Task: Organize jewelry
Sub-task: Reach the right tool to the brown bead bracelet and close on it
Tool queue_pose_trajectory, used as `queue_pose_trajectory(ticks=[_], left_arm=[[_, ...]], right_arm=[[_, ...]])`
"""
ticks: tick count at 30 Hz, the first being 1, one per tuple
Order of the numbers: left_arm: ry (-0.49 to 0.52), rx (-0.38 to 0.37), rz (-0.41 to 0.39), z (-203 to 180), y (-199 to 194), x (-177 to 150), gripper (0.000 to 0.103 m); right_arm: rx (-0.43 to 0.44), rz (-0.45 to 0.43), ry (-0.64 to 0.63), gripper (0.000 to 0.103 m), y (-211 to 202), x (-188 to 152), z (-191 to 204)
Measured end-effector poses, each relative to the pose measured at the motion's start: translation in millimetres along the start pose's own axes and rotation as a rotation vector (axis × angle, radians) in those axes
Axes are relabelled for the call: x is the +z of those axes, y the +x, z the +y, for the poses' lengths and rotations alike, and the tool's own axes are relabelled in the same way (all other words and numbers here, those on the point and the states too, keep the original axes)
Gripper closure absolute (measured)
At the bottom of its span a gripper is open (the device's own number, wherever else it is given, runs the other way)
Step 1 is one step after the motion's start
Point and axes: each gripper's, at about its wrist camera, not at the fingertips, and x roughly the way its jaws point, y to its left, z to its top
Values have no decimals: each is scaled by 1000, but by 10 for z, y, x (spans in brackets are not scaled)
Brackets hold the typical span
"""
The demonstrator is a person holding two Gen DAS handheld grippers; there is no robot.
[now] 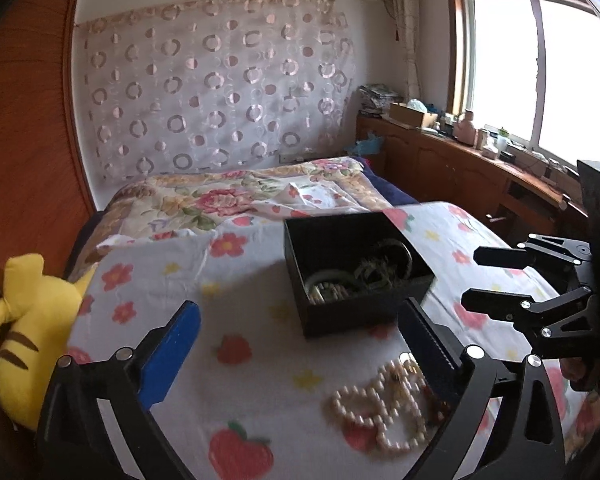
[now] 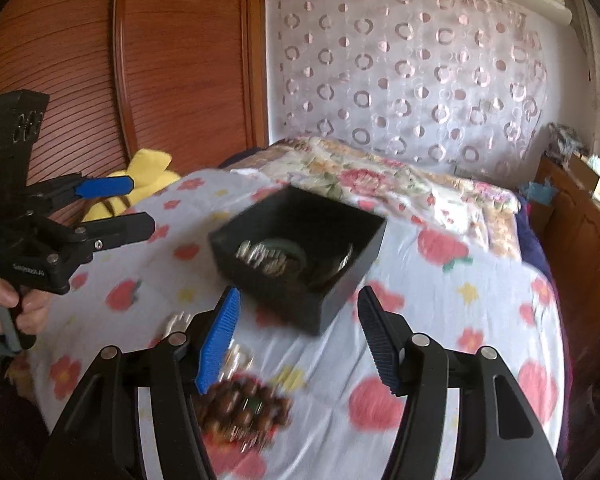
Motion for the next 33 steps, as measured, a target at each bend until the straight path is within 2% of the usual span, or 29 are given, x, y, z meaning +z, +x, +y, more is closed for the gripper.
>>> queue_pose_trajectory(ticks=[2,4,7,15,20,28,29,31,33], left_arm=[[-7,-11,9,-10,-44,-100,8],[-21,-20,18,-2,-94,-212,8],[-54,-34,36,25,-146,-356,8],[-28,-15,61,56,-279,-587,8],[-30,-16,61,60,-303,-623,8],[-33,-11,64,57,-336,-657,8],[-35,-11,63,59,-323,-647,8],[-35,-11,64,59,-323,-647,8],[-40,-14,67,46,-327,-683,8]], right_arm=[[18,27,22,40,-11,-105,6],[43,70,32,55,24,-194,16],[59,118,14,61,102,-308,77],[97,149,-15,64,148,-433,238],[121,175,-65,64,158,-430,305],[113,206,-117,65,286,-397,381],[118,204,-114,68,283,-395,380],[132,199,-116,84,258,-408,383],[113,183,-137,86,225,-437,404]])
